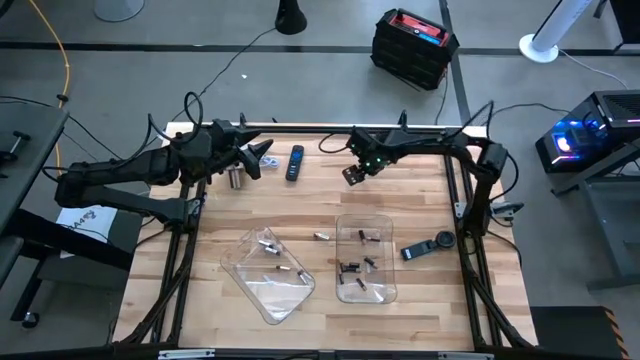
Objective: Sort batteries
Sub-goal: Put the silver battery into the left transparent bin
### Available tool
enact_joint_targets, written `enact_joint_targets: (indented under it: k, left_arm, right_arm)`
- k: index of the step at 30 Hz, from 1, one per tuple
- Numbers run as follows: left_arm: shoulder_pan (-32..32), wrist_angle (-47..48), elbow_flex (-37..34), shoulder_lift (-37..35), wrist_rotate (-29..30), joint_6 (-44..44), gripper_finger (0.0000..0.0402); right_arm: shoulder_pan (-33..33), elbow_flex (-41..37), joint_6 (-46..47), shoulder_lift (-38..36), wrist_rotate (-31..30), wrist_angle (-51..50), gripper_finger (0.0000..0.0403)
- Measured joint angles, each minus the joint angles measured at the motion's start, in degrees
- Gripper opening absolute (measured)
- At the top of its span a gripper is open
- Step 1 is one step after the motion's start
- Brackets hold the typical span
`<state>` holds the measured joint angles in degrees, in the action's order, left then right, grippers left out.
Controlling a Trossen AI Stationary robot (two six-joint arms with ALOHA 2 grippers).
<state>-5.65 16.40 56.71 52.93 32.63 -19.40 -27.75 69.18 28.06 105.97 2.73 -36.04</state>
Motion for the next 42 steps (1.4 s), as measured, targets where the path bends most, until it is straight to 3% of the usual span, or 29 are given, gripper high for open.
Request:
enact_joint_targets:
  k: [6,13,16,20,23,26,33,38,42]
  left_arm:
    - [0.0,0.02,0.0,0.02,0.01,-0.02,0.0225]
    - [0.0,0.02,0.0,0.02,0.04,0.01,0.0225]
    - [0.02,0.09,0.0,0.02,1.19,0.07,0.0225]
    - [0.04,1.51,0.0,0.02,4.15,4.3,0.0225]
    - [0.07,3.68,0.0,0.02,6.5,4.7,0.0225]
    - [0.07,5.07,0.0,0.02,7.07,3.63,0.0225]
    - [0.07,4.6,0.0,0.04,7.42,2.58,0.0225]
    - [0.07,4.65,0.0,0.04,8.92,-0.48,0.0225]
    - [0.07,4.74,0.0,0.32,9.26,-2.4,0.0225]
  right_arm:
    - [0.15,-1.19,-1.91,2.42,-3.43,5.12,0.0217]
    - [2.2,-0.89,-7.41,5.91,-6.48,3.52,0.0205]
    - [4.03,-0.89,-7.44,6.17,-9.13,3.25,0.015]
    - [6.33,-1.02,-8.81,4.45,-9.96,1.54,0.0025]
    - [8.06,-1.67,-8.37,1.34,-9.15,-2.74,0.0024]
    - [10.49,-1.43,-7.09,-3.93,-6.93,-0.93,0.0012]
    - [19.95,-1.29,0.52,-6.54,5.95,25.15,0.0006]
    - [27.29,-0.8,9.4,0.48,8.53,46.99,0.0005]
    - [31.95,5.05,11.02,7.0,10.97,51.69,0.0005]
